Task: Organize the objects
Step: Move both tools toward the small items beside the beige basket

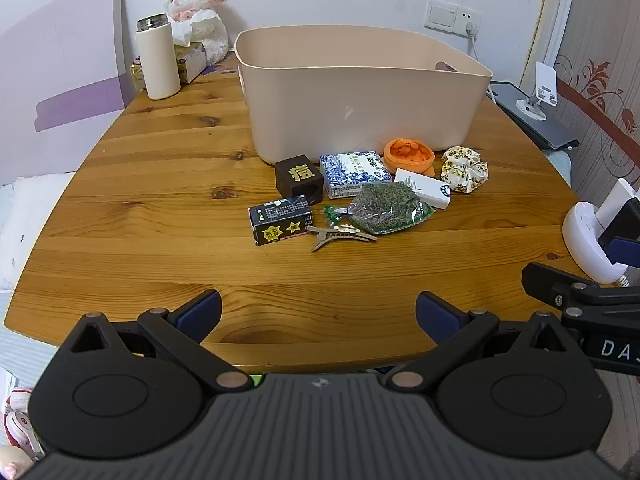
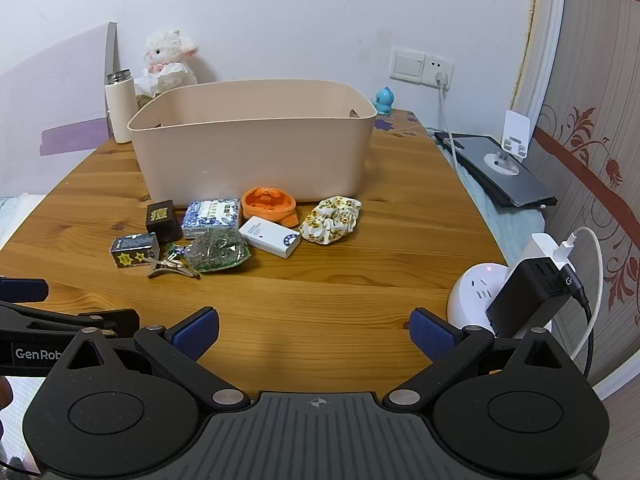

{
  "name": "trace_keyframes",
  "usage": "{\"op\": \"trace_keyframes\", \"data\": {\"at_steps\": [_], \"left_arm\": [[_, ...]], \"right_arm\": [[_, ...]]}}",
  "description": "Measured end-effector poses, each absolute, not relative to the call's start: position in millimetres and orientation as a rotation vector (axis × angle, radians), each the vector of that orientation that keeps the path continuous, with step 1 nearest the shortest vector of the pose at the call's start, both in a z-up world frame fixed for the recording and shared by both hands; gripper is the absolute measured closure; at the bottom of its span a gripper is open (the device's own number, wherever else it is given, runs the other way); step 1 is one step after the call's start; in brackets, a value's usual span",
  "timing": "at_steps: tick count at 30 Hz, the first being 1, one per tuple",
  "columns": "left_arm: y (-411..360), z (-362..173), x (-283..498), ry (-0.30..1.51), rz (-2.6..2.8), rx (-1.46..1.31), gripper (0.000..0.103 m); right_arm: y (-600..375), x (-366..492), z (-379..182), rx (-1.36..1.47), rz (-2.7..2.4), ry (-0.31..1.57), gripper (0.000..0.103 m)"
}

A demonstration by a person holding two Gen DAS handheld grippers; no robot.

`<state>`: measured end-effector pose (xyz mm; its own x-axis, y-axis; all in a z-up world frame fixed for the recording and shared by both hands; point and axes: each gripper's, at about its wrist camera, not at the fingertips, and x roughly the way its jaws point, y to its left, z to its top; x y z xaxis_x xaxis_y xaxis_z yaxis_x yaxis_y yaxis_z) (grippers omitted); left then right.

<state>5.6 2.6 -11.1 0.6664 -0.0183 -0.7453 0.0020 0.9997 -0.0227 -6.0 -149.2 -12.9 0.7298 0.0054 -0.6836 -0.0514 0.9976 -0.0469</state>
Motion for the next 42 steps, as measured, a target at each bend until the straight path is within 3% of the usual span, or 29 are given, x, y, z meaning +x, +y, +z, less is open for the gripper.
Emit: {"op": "trace_keyframes", "data": {"at_steps": [42], "left_arm": [[36, -35, 58, 0.894, -0.017, -0.045, 0.000]], "right_arm": [[-137, 46, -34, -0.092, 0.024, 0.776, 0.000]]}}
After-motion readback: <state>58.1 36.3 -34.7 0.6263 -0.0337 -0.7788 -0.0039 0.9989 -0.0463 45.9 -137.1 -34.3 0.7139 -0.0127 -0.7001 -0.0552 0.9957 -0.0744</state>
